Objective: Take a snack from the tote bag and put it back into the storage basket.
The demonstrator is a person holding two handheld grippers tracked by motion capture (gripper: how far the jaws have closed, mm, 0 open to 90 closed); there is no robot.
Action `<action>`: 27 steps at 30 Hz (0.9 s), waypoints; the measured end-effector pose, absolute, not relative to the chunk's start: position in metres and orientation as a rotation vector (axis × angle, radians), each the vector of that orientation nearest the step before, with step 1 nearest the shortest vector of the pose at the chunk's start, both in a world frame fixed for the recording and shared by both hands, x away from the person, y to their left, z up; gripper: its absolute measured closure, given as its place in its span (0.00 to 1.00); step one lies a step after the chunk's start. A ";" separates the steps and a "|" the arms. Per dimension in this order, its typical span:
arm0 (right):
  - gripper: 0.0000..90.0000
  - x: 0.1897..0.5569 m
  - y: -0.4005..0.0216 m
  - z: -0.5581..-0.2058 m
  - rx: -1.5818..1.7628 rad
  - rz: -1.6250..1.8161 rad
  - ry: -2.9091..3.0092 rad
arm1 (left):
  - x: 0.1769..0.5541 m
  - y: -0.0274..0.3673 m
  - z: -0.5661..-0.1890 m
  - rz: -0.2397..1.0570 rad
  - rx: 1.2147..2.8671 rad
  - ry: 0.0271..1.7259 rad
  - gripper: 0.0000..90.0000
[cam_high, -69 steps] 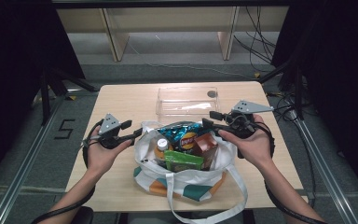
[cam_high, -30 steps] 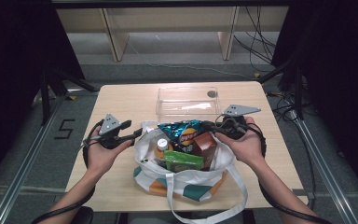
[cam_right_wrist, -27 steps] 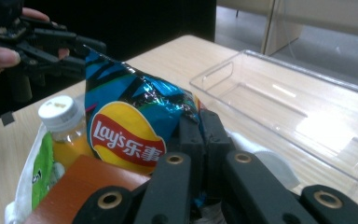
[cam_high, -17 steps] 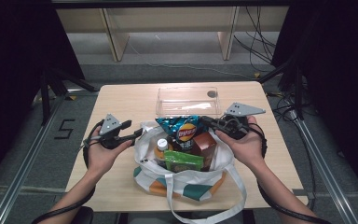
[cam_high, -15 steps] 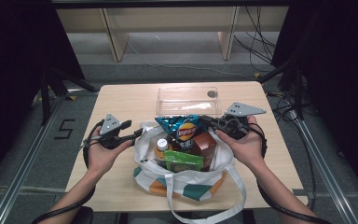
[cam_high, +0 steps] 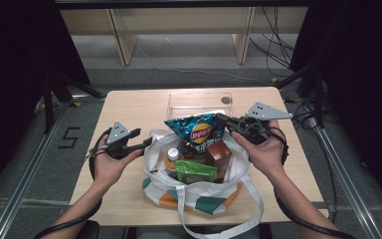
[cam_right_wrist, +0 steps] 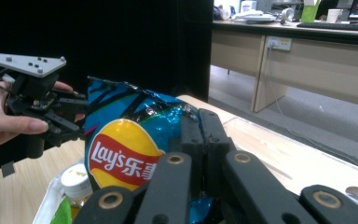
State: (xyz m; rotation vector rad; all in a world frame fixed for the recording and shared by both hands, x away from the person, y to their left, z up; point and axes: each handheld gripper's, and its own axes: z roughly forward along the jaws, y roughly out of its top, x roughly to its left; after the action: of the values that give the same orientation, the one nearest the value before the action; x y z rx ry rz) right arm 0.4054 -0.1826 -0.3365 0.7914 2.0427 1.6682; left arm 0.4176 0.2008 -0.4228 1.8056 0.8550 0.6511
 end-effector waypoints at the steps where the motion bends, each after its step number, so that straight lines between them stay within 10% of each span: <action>1: 1.00 0.405 -0.182 -0.336 0.794 1.668 2.039 | 0.418 0.201 -0.423 0.651 1.805 0.856 0.47; 27: 1.00 0.409 -0.183 -0.310 0.769 1.768 1.910 | 0.419 0.205 -0.422 0.663 1.779 0.867 0.47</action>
State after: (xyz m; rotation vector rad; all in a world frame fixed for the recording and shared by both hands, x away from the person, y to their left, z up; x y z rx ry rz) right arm 0.4091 -0.1830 -0.3102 0.7688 1.9095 1.7679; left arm 0.4191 0.2048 -0.4216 1.7786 0.8671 0.6627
